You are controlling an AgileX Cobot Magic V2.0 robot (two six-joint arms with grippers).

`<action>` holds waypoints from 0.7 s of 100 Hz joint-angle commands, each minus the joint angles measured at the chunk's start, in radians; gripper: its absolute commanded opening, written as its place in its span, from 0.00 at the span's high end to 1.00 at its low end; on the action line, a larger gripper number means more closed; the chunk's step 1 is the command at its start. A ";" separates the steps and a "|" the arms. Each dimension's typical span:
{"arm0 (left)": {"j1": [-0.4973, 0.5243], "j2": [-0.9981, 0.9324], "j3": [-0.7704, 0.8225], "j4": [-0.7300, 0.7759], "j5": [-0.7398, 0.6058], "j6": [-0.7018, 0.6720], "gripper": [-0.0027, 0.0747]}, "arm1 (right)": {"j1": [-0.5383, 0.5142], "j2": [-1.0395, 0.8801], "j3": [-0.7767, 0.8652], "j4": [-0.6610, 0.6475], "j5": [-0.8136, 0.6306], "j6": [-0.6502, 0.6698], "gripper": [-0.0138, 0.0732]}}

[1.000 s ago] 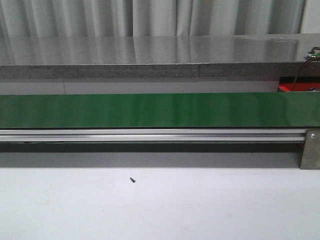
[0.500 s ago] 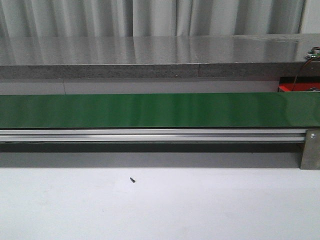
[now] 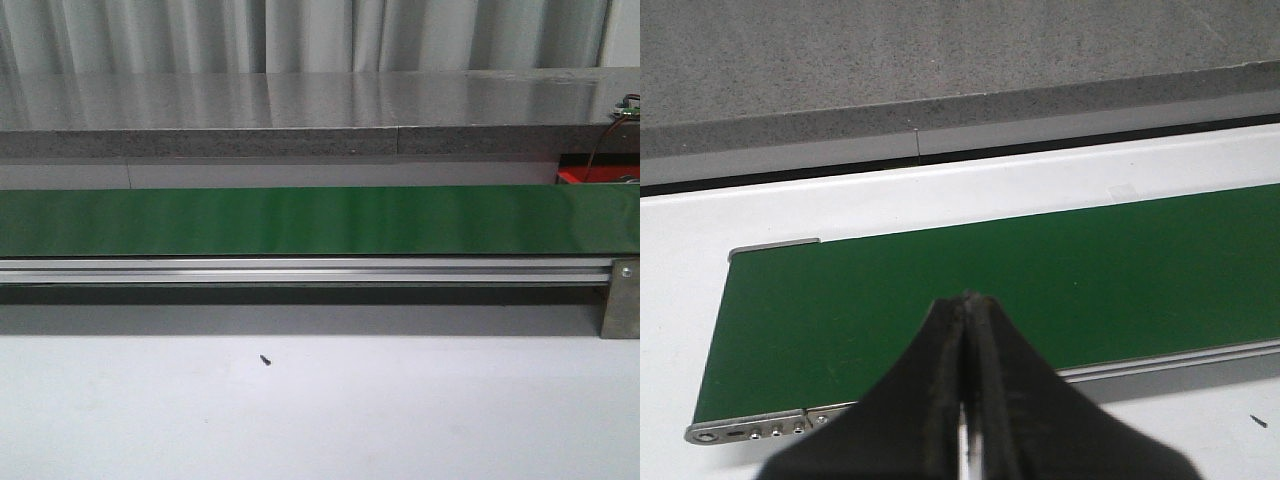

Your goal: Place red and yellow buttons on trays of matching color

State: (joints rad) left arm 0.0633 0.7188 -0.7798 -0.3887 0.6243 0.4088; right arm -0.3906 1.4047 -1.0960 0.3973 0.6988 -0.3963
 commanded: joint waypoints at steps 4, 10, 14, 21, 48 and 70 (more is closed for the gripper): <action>-0.007 -0.003 -0.027 -0.024 -0.069 0.000 0.99 | 0.107 -0.123 -0.021 0.024 -0.057 -0.040 0.36; -0.007 -0.003 -0.027 -0.024 -0.069 0.000 0.99 | 0.161 -0.166 -0.021 0.024 -0.064 -0.048 0.36; -0.007 -0.003 -0.027 -0.024 -0.069 0.000 0.99 | 0.200 -0.197 -0.020 0.024 -0.064 -0.053 0.36; -0.007 -0.003 -0.027 -0.024 -0.069 0.000 0.99 | 0.261 -0.248 -0.013 0.021 -0.064 -0.067 0.36; -0.007 -0.003 -0.027 -0.024 -0.069 0.000 0.99 | 0.347 -0.461 0.167 0.008 -0.138 -0.093 0.36; -0.007 -0.003 -0.027 -0.024 -0.069 0.000 0.99 | 0.347 -0.649 0.340 0.008 -0.173 -0.111 0.47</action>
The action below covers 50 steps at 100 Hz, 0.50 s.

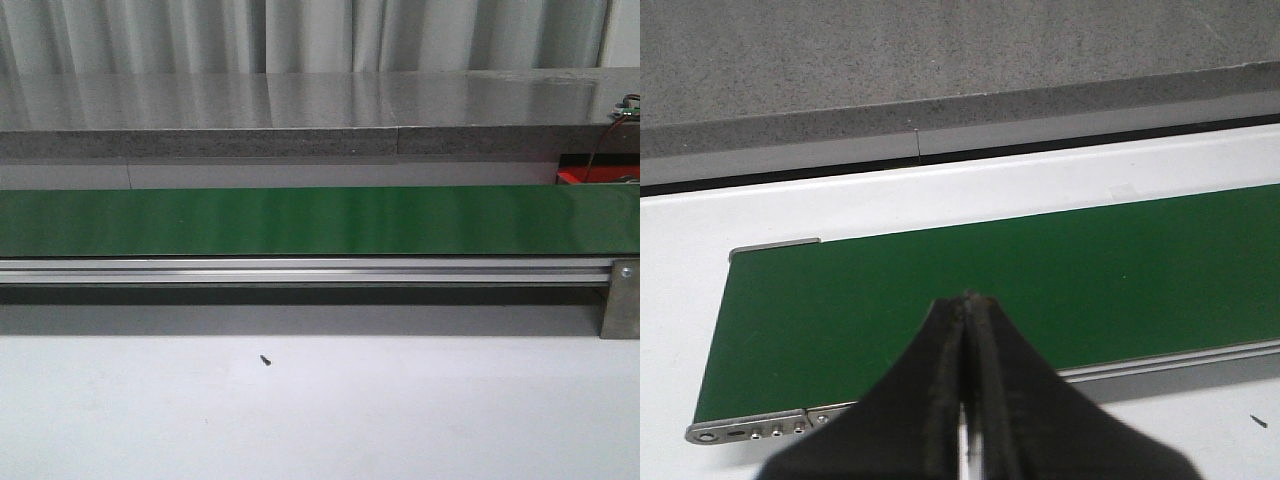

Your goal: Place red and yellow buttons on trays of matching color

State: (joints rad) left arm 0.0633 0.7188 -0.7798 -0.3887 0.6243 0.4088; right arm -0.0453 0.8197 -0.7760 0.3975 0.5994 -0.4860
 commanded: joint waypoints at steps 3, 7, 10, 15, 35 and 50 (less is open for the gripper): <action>-0.007 -0.003 -0.027 -0.024 -0.069 0.000 0.99 | 0.002 -0.085 0.036 0.008 -0.073 -0.021 0.51; -0.007 -0.003 -0.027 -0.024 -0.069 0.000 0.99 | 0.002 -0.116 0.055 0.008 -0.073 -0.021 0.58; -0.007 -0.003 -0.027 -0.024 -0.069 0.000 0.99 | 0.002 -0.135 0.066 0.008 -0.074 -0.021 0.62; -0.007 -0.003 -0.027 -0.024 -0.069 0.000 0.99 | 0.002 -0.162 0.081 0.008 -0.074 -0.021 0.70; -0.007 -0.003 -0.027 -0.024 -0.069 0.000 0.99 | 0.002 -0.198 0.087 0.008 -0.075 -0.021 0.91; -0.007 -0.003 -0.027 -0.024 -0.069 0.000 0.99 | 0.002 -0.197 0.087 0.008 -0.075 -0.021 0.92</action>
